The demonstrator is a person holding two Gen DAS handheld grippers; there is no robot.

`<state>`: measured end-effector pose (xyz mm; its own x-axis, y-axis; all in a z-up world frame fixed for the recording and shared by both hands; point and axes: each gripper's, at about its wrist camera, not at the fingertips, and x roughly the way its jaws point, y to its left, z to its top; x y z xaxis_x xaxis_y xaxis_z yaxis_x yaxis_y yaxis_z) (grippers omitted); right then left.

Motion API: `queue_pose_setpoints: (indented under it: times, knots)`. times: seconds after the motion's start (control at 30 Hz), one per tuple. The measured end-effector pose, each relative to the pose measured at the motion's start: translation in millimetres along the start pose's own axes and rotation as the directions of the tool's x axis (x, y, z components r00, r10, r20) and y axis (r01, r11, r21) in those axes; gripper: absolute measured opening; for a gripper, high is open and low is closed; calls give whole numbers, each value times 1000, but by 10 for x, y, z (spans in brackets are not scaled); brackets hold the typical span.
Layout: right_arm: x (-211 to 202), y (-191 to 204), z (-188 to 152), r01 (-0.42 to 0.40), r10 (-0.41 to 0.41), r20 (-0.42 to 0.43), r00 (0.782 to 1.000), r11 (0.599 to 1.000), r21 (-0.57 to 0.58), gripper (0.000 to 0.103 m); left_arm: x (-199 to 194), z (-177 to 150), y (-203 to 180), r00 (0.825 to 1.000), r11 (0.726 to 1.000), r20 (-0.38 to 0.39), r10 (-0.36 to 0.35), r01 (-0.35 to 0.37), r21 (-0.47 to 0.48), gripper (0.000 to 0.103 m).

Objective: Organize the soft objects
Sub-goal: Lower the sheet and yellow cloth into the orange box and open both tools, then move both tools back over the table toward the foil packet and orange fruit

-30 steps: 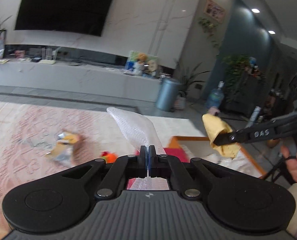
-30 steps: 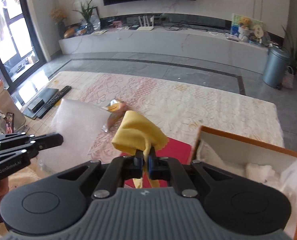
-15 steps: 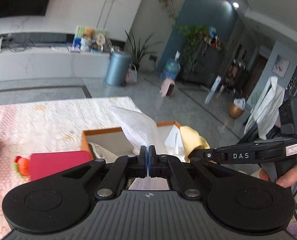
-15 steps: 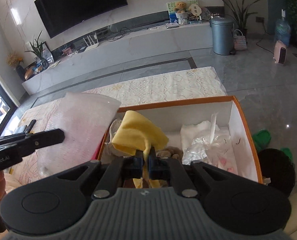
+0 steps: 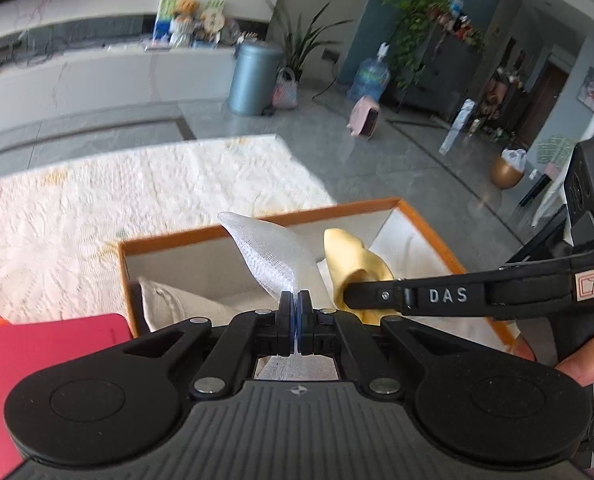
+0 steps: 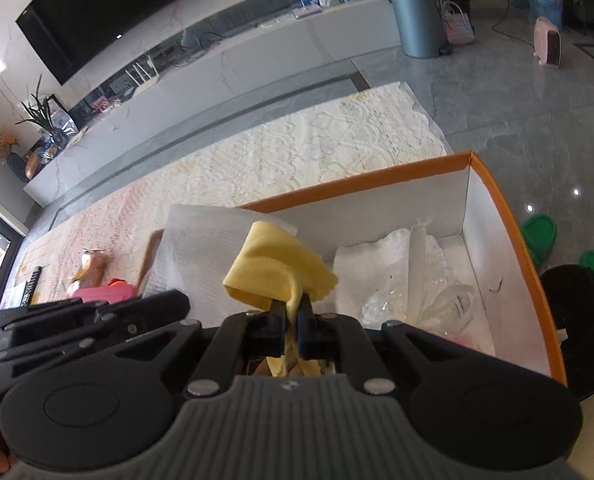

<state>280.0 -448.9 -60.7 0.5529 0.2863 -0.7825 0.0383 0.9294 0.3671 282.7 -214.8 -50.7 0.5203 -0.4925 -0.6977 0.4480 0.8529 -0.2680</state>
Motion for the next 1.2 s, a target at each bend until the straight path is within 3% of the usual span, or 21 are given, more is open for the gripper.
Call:
queue_pose_setpoints:
  times: [0.23,0.37,0.43,0.5,0.57,0.63,0.67,0.83,0.9,0.97,1.2]
  knots:
    - [384,-78,23,13,-12,-85,996,1000,9,4,257,-69,105,996,999,-84,26,-29,-35,1]
    - [506,-63,8,20,-19,-120,993,1000,2,10,262,-110,129,994,998,-103,32,-36,-43,3]
    - [509,-53,-4,28,-29,-119,993,1000,-13,17,225,-116,135,994,998,-100,37,-42,-44,8]
    - [478,-23,-11,33,-36,-109,993,999,-27,35,181,-97,123,994,998,-98,52,-56,-39,20]
    - [420,18,-12,50,-55,-99,994,997,-51,36,110,-76,110,993,997,-92,71,-75,-36,31]
    - [357,30,-12,67,-73,-88,993,996,-65,39,20,-55,106,995,997,-77,68,-71,-42,47]
    - [320,32,-12,71,-77,-83,994,995,-65,40,-38,-52,110,996,997,-70,61,-64,-46,50]
    - [50,112,19,85,-89,-43,995,993,-82,49,-319,57,69,999,998,-18,49,-50,-49,55]
    - [-107,176,14,90,-91,-11,996,992,-86,61,-489,80,67,999,998,17,39,-39,-52,57]
    - [-267,253,-5,111,-108,37,994,989,-93,66,-668,87,58,997,998,59,41,-38,-47,57]
    - [-803,728,-264,141,-102,230,968,976,-163,78,-1299,-56,55,971,995,222,86,-93,23,57]
